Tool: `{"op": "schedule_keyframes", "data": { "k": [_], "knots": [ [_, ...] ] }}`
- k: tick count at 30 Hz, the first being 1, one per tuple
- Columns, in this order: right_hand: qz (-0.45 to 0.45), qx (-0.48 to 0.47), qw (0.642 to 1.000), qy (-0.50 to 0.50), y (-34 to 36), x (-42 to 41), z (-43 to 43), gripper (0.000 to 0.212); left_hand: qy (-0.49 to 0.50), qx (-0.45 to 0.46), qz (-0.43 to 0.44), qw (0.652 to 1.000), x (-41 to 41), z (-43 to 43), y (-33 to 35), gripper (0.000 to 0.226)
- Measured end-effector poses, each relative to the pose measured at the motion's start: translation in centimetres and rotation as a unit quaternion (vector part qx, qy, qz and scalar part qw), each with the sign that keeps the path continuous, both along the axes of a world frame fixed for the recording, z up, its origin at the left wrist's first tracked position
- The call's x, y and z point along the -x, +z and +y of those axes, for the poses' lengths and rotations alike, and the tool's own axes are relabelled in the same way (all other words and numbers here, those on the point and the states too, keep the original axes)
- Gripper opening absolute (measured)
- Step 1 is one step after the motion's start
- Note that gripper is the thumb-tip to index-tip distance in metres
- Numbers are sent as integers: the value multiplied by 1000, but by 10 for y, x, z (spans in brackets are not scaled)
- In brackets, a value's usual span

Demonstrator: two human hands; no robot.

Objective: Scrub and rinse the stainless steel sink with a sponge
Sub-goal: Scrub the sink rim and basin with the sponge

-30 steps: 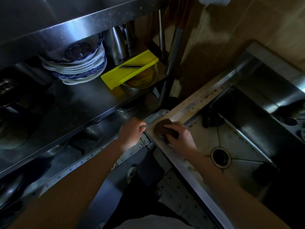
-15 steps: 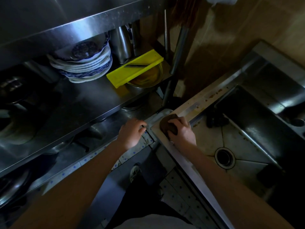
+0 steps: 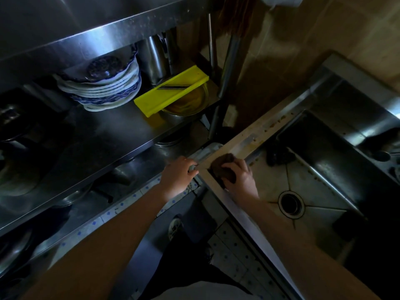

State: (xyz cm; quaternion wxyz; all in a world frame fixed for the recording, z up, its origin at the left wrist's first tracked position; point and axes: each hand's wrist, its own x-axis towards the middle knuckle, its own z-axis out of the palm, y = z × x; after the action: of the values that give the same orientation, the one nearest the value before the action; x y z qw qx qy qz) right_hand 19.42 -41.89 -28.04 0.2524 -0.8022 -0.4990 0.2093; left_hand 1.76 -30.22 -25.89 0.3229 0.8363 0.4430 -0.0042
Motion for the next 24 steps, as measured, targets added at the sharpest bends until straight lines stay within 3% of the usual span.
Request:
{"op": "schedule_keyframes", "data": {
  "k": [17,24],
  "knots": [
    [25,-28,994,-106,6,-70,44,38,-40,-37,1,999,-11,19,9,31],
    [40,-40,989,-137,2,-55,35,37,-67,-21,11,997,-32,36,8,37]
  ]
}}
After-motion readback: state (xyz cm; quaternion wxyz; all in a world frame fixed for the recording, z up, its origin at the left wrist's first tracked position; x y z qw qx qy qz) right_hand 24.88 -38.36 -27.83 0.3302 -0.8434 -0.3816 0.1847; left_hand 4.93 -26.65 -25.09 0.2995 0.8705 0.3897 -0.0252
